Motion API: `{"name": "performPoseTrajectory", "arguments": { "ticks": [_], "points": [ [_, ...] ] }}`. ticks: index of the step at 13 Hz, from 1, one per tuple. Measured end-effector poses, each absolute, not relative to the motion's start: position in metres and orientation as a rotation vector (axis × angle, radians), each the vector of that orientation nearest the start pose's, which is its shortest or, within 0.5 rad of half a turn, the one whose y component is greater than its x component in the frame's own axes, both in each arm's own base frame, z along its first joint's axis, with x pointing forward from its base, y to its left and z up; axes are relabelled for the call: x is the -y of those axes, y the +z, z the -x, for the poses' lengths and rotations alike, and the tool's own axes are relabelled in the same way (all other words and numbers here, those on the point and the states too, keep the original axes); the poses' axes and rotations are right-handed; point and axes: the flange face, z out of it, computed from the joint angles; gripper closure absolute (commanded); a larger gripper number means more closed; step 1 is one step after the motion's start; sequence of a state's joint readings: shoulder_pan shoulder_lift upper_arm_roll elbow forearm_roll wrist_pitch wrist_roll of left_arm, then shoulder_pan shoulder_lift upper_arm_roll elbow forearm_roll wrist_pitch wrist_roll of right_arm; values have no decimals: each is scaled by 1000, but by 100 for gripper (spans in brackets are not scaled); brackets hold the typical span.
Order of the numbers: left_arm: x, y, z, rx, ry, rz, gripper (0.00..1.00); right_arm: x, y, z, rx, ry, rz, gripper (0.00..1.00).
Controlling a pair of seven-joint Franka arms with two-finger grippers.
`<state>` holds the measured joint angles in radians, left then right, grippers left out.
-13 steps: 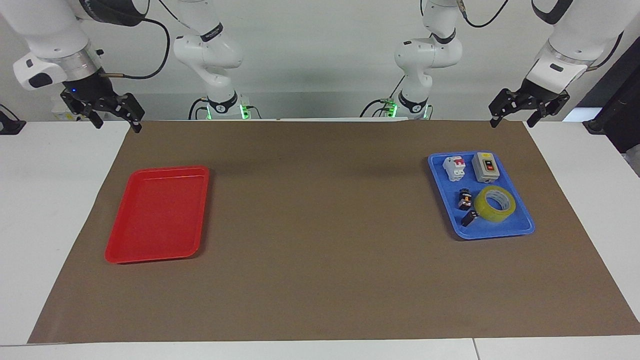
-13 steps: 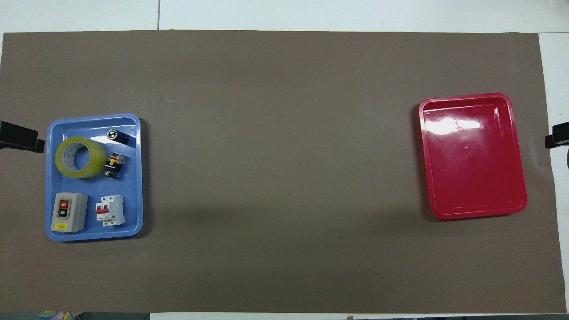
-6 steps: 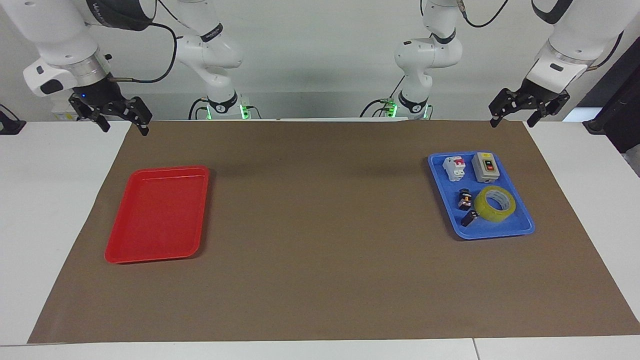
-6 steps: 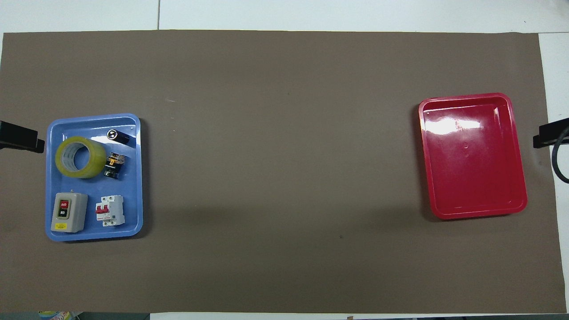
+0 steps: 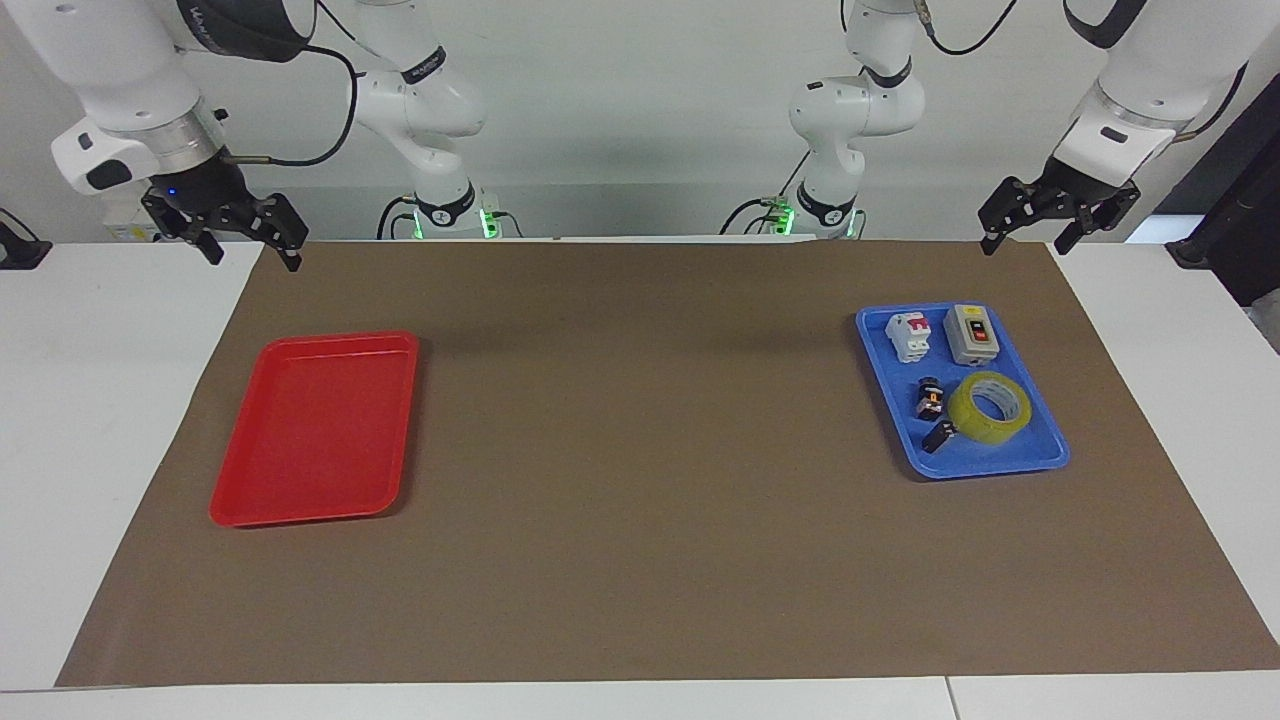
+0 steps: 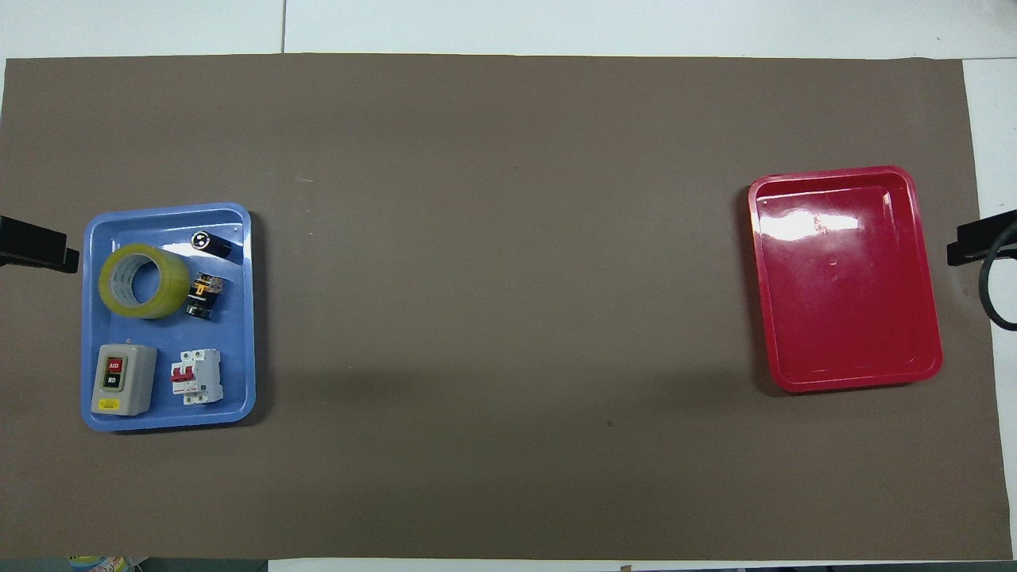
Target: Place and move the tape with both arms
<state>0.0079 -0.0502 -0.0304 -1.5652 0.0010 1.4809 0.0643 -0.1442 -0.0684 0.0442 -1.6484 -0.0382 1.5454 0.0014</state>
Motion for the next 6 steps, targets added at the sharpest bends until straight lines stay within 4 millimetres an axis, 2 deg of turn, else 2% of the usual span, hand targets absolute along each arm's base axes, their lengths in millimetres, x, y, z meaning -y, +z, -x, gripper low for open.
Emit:
{"name": "performPoseTrajectory", "arguments": {
  "ticks": [3, 6],
  "points": [
    [9, 639, -534, -127, 21, 3137, 0, 41, 623, -528, -116, 58, 3179, 0],
    [-11, 608, -544, -70, -22, 3138, 0, 38, 623, -528, -107, 57, 3179, 0]
  ]
}}
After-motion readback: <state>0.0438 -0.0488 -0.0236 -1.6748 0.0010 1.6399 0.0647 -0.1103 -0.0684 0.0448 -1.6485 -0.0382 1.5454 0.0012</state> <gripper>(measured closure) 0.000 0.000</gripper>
